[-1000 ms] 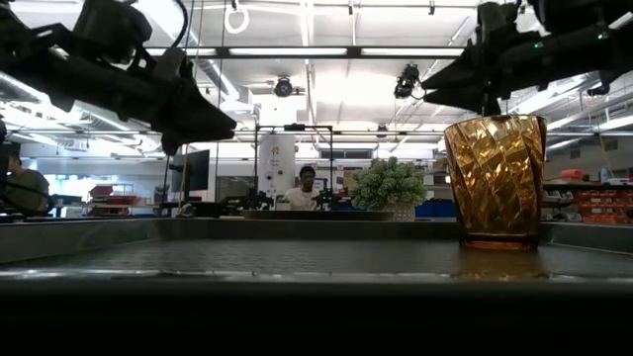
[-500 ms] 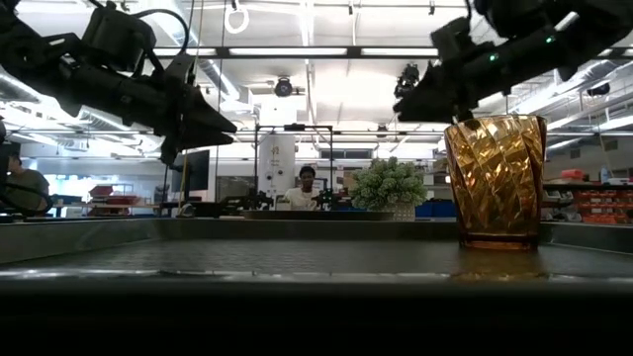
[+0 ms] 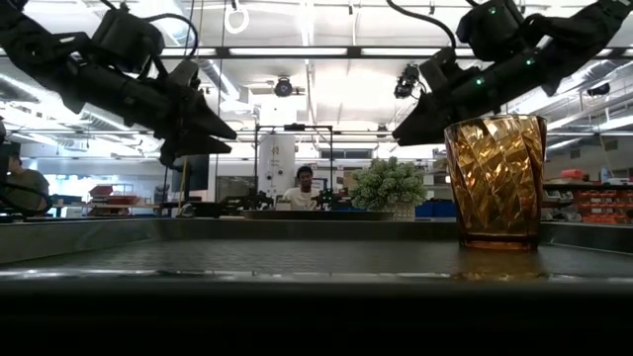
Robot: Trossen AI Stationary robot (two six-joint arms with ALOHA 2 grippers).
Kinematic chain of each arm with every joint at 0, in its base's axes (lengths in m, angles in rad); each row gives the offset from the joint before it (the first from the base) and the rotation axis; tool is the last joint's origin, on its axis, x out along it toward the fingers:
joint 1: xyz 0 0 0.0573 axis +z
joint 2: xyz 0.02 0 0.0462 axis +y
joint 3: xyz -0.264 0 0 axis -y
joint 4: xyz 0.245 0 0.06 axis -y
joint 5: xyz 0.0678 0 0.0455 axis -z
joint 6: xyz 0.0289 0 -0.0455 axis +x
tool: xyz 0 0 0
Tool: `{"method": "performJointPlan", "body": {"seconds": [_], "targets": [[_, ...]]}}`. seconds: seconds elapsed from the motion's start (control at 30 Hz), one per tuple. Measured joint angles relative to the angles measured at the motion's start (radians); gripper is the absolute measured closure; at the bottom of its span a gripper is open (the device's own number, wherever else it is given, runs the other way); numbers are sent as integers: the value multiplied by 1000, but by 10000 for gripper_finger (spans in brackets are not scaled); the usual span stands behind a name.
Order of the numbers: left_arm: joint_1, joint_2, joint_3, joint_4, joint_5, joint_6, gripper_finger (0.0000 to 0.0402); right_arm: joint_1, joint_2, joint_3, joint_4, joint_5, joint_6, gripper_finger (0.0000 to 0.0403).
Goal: Pick and place plate/cup/fork/spoon on tray
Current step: Put the black plate on the black tray to the bottom left of the orange glass
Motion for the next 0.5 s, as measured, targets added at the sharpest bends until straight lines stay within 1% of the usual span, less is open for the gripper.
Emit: {"method": "performJointPlan", "body": {"seconds": [0.13, 0.33, 0.5], "targets": [[-7, 10, 40, -69, 4, 69, 227, -18, 0, 2, -5, -27, -2, 282], [-8, 18, 87, -143, 1, 194, 245, -17, 0, 53, -77, -29, -29, 282], [-30, 67, 118, -179, 0, 267, 259, -11, 0, 69, -79, -30, -48, 282]]}}
